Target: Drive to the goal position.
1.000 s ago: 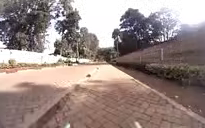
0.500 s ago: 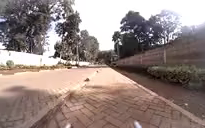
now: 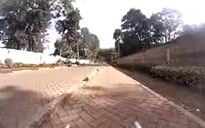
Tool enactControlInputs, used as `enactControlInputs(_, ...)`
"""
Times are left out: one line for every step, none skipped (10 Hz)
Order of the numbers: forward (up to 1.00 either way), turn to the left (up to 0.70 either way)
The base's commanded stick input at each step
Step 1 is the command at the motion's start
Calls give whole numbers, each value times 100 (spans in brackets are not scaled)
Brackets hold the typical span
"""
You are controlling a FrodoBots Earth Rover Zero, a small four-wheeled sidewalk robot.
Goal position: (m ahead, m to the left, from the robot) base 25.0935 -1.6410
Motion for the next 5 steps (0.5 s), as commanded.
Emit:
enactControlInputs(70,-2)
enactControlInputs(70,-24)
enactControlInputs(70,-35)
enactControlInputs(70,-35)
enactControlInputs(70,-35)
